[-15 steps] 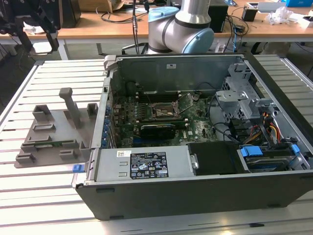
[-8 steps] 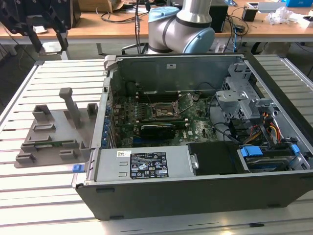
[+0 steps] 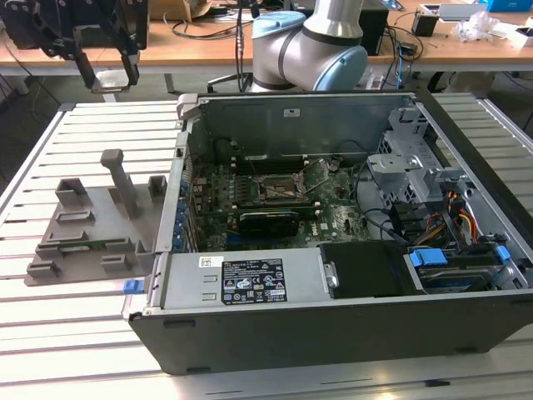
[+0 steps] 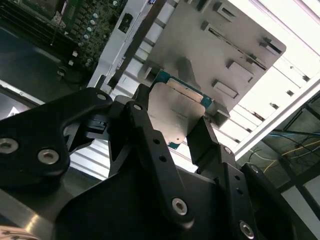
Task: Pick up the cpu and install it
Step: 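Pick up the cpu and move it towards the insertion slot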
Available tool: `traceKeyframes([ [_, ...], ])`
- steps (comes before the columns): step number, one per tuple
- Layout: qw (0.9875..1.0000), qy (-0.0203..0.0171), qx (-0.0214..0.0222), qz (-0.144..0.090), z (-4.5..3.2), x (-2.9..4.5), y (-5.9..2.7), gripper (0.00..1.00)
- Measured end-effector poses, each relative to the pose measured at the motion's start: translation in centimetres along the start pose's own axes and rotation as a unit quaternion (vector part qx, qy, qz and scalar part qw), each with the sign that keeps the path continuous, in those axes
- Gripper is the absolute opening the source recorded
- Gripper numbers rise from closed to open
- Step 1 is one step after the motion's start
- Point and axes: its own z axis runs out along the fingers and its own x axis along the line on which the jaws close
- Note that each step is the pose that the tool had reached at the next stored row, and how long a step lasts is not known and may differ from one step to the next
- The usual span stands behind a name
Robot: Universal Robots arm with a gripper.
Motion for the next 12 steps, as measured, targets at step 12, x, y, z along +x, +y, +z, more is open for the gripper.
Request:
traceKeyframes([
  [12,1.0,0.004,0.0033,0.0,1.53,-1.99,0.87,0.55],
])
